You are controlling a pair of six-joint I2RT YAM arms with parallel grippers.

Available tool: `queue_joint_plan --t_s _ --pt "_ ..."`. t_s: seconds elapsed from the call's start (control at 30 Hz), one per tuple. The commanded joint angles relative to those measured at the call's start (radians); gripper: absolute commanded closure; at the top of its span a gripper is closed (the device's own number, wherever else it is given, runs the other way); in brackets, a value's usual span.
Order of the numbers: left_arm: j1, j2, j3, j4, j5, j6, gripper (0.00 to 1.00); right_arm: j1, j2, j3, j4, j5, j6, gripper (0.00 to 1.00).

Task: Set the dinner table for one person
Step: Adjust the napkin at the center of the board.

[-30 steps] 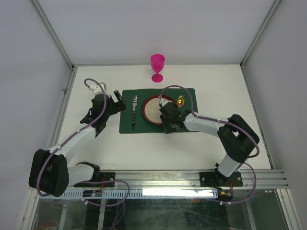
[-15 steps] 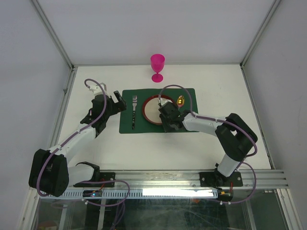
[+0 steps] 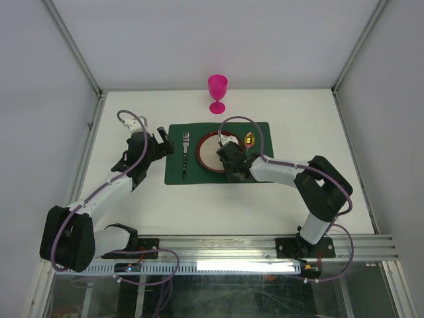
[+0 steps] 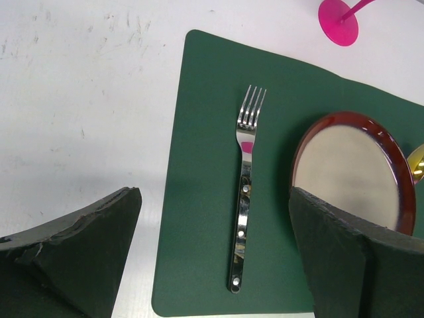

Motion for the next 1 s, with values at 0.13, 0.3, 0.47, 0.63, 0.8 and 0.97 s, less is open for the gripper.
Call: queue_joint_plan --t_s 0.13,0.3,0.47,0.63,0.8,0.97 --pt "0.01 -0.021 -0.002 0.054 0.003 -0.007 0.01 -0.019 0.037 -0.004 -0.049 0.195 0.001 0.72" --pt "0.01 -0.024 -0.004 0.053 0.009 -0.008 0.01 -0.027 0.023 -0.025 -0.065 0.211 0.047 0.72" --pt "0.01 -0.032 -0.011 0.052 0.002 -0.005 0.01 -0.026 0.044 0.023 -0.186 0.293 0.153 0.72" --pt "0.01 -0.027 -0.004 0.052 0.011 -0.005 0.01 -0.019 0.037 0.019 -0.187 0.288 0.17 0.72" --pt "0.01 -0.034 -0.01 0.052 0.044 -0.018 0.01 -0.012 0.045 0.03 -0.175 0.258 0.157 0.72" --pt "0.01 -0.059 -0.014 0.041 0.028 -0.014 0.01 0.02 0.084 0.069 -0.178 0.234 0.173 0.72"
